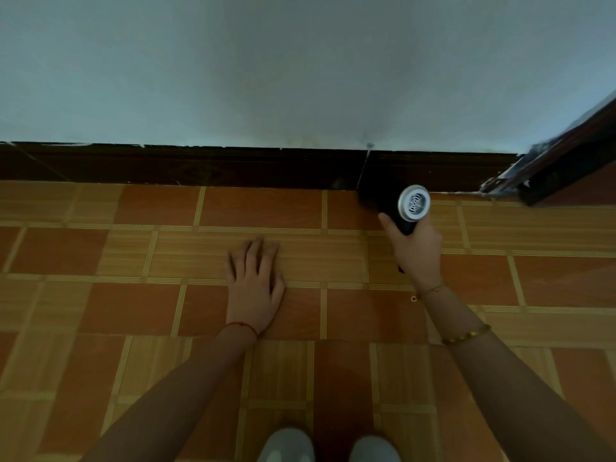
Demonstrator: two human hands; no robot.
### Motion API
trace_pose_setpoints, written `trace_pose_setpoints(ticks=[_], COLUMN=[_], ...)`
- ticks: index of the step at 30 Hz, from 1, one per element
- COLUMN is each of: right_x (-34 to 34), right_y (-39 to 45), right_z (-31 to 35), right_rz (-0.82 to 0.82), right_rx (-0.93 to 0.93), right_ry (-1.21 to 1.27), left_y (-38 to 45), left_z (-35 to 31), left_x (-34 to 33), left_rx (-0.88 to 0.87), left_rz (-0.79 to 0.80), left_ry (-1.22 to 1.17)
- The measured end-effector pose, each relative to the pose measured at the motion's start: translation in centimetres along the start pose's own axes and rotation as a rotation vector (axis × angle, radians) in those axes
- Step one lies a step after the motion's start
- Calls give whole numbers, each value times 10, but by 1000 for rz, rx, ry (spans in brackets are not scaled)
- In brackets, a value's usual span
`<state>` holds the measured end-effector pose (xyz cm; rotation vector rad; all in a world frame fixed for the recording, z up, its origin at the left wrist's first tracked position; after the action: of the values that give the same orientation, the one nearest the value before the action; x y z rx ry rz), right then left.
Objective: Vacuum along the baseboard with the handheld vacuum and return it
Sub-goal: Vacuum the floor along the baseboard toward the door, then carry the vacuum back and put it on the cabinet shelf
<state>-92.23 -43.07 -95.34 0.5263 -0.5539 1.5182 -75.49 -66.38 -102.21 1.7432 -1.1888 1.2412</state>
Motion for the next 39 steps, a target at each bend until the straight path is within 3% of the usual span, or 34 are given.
trace_pose_setpoints(ticks=[8, 13, 21, 30, 39], right_x=[30, 34, 26, 27, 11], right_y=[-33, -62, -102, -111, -108], right_z=[-4, -3, 3, 5, -10], right_rz=[327, 495, 691, 720, 556], right_rx=[-499, -625, -620, -595, -593], right_ry=[641, 770, 907, 775, 635], left_y=[1, -5, -30, -43, -37], left_z=[-18, -37, -58, -65, -63], left_x=[14, 32, 35, 38, 38], left_rx=[101, -57, -159, -192, -76], left_rz=[32, 25, 50, 100, 201], left_ry=[-127, -145, -177, -168, -278])
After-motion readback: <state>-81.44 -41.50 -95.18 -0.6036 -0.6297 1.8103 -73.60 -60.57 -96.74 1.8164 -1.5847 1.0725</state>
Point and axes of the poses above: each hand's wrist, its own y-axis towards the middle knuckle, its own x-axis out of the back of the hand, z = x × y, the point moved 3 cm from there along y, towards the middle knuckle, and after that the axes turned 3 degrees about -z, right-handed, at the moved point
